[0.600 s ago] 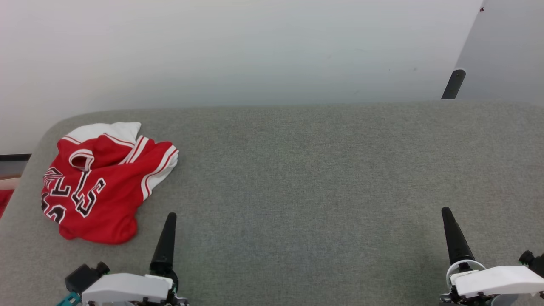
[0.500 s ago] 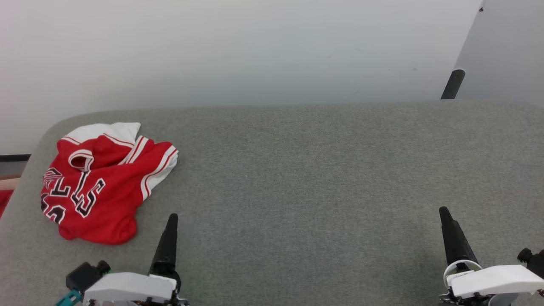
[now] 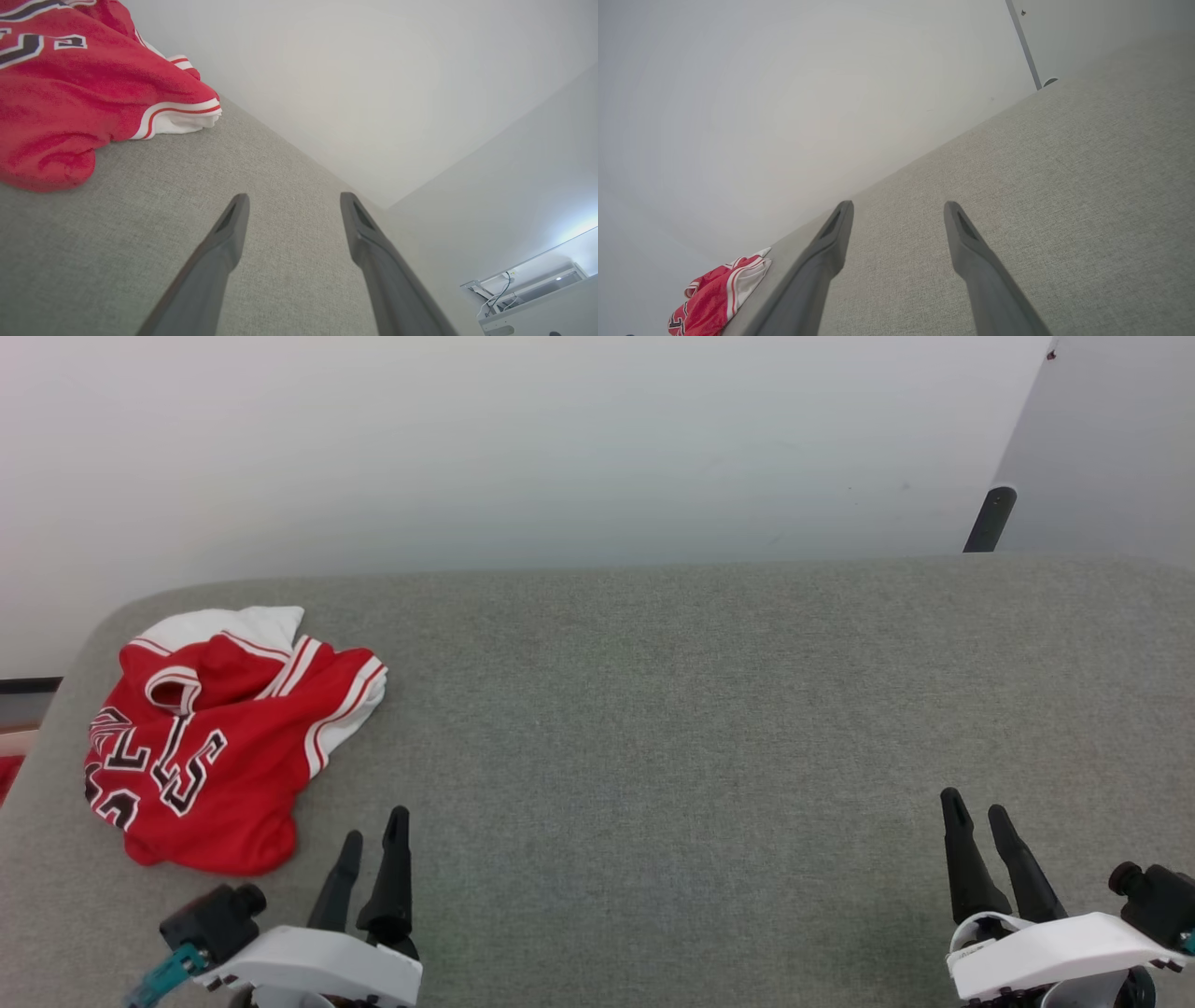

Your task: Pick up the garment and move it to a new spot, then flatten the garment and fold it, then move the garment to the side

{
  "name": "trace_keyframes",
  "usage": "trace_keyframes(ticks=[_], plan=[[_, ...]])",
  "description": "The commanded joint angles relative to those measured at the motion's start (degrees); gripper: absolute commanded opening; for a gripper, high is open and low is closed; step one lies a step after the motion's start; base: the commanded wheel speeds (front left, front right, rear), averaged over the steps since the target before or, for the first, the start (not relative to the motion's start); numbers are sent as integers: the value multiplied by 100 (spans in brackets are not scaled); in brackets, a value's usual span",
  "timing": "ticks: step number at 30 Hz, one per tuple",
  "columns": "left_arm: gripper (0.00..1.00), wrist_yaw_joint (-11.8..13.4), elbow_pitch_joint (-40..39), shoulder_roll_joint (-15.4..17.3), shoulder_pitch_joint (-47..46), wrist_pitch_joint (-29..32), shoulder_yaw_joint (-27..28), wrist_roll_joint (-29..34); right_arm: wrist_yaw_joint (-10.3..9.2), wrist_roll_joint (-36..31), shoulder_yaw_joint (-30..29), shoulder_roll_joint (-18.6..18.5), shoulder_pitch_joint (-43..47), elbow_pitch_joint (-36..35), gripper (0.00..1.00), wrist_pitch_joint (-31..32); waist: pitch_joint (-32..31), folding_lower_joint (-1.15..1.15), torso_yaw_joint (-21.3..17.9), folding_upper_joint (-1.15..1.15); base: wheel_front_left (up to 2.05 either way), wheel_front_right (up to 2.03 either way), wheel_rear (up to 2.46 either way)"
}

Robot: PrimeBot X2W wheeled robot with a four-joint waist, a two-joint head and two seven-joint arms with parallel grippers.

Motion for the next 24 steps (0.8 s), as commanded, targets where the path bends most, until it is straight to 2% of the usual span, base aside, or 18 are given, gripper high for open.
trace_keyframes(ticks=[1, 11, 24], plan=[[100, 34, -106, 28, -108, -47, 13, 228, 2, -208, 10, 4, -56, -76, 100, -43, 1, 0, -2, 0, 0, 0, 0], [100, -44, -387, -101, -59, -199, 193, 1330, 2, -1054, -22, 51, -50, -140, 100, -200, 1, 0, -7, 0, 0, 0, 0], [100, -149, -575, -197, 17, -383, 384, 2428, 3, -1994, -45, 78, -66, -191, 100, -383, -3, 0, -18, 0, 0, 0, 0]])
